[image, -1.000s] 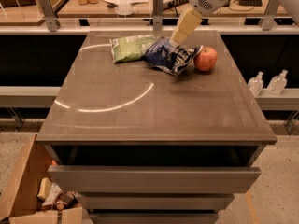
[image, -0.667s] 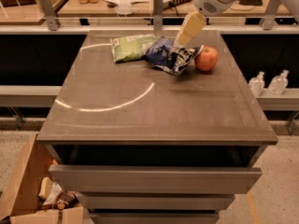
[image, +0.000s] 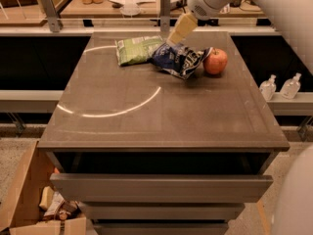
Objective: Pick green jalapeno chip bag
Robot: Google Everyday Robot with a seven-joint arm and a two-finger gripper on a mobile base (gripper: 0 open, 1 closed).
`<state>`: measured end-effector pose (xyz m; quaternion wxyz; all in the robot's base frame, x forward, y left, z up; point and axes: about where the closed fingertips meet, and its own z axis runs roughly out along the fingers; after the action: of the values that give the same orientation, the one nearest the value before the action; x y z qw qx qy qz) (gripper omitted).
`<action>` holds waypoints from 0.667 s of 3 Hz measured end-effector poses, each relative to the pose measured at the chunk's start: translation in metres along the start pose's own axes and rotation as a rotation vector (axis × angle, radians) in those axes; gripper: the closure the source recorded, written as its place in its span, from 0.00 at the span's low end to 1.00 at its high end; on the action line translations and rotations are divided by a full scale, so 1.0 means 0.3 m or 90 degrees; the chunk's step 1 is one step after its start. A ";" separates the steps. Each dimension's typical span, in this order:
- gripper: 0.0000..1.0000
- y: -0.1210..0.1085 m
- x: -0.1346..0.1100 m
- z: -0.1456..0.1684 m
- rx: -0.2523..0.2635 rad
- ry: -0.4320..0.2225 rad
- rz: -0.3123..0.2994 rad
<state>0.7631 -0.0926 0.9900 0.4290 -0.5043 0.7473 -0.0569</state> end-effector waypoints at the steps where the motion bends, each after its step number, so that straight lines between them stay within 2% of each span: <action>1: 0.00 -0.009 -0.084 0.113 -0.019 -0.030 0.007; 2: 0.00 0.002 -0.121 0.181 -0.040 -0.041 0.015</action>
Offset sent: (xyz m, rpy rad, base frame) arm 0.0606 0.0643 -0.0130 0.1018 0.0464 0.0760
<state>0.8051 -0.0444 0.9770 0.4376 -0.5103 0.7402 -0.0119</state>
